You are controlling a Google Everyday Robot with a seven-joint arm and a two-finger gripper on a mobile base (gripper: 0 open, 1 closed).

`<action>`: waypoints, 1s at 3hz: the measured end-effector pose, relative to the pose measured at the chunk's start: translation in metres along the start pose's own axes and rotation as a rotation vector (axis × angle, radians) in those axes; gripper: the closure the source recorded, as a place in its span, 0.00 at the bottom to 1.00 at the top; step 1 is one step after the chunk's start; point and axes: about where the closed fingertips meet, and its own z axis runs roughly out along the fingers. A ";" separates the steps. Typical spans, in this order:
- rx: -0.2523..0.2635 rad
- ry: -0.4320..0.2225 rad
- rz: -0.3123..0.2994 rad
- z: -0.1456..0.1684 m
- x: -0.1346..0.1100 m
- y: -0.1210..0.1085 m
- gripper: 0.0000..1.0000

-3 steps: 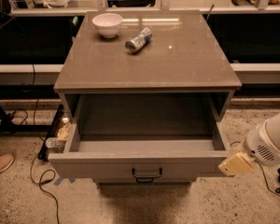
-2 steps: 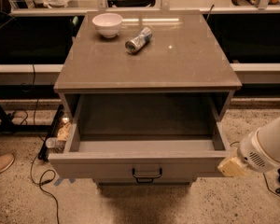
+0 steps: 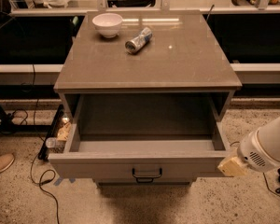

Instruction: Close top drawer

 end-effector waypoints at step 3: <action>-0.016 -0.104 0.094 0.079 0.026 -0.037 1.00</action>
Offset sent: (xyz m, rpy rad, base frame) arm -0.0012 -0.0330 -0.0953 0.0938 0.0102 -0.1298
